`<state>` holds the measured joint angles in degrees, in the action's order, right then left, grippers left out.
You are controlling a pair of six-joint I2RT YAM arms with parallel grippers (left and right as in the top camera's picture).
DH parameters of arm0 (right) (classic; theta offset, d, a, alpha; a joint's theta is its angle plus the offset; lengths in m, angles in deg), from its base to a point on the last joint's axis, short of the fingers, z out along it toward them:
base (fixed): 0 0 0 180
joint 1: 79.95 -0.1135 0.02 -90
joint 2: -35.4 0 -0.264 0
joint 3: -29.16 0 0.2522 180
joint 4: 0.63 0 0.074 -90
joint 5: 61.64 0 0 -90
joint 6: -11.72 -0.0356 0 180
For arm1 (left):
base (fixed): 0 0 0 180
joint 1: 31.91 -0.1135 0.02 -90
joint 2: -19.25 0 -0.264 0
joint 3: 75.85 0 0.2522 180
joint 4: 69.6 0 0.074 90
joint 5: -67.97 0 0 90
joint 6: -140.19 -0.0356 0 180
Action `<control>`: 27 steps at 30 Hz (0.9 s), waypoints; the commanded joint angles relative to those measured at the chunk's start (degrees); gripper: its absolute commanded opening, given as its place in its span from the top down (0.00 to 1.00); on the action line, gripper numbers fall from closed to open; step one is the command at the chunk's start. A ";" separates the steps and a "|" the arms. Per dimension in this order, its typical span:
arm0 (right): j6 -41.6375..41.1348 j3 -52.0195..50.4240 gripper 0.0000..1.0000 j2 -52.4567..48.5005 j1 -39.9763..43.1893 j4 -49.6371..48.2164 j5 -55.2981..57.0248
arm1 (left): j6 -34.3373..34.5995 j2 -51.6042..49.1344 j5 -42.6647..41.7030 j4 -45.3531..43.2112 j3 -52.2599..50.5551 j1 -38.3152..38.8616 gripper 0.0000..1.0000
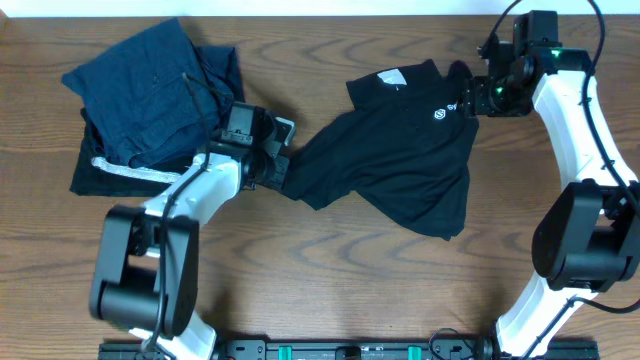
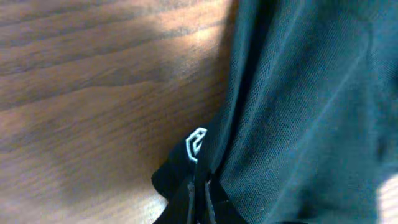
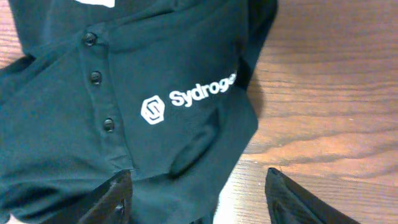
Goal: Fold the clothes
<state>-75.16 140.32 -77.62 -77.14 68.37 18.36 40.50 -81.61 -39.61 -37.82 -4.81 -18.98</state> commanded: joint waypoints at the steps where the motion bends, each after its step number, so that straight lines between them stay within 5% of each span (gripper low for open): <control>1: -2.21 -0.52 0.34 -0.59 0.83 0.90 -0.48 | 3.23 6.03 0.07 0.33 0.94 0.09 0.94; 9: -2.86 -0.52 0.27 -0.52 0.63 14.05 -17.20 | 10.34 18.45 -8.66 -7.58 0.94 0.17 0.94; 15: -3.13 -3.28 0.27 -0.52 -2.43 21.38 -17.14 | 13.03 19.37 -9.64 -16.06 0.94 0.87 0.94; 20: -6.14 -13.20 0.32 -0.52 -5.18 17.86 -12.81 | 13.03 17.03 -9.60 -17.57 0.94 1.03 0.94; 23: -8.07 -19.54 0.44 -0.52 -5.53 11.39 -10.73 | 13.03 16.11 -9.60 -18.34 0.94 1.03 0.94; 27: -11.54 -23.56 0.78 -0.52 -4.31 6.97 -7.96 | 13.00 15.87 -5.16 -18.27 0.94 1.03 0.94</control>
<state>-82.75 118.36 -78.14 -82.43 76.46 7.15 53.15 -65.65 -48.05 -55.81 -4.51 -18.04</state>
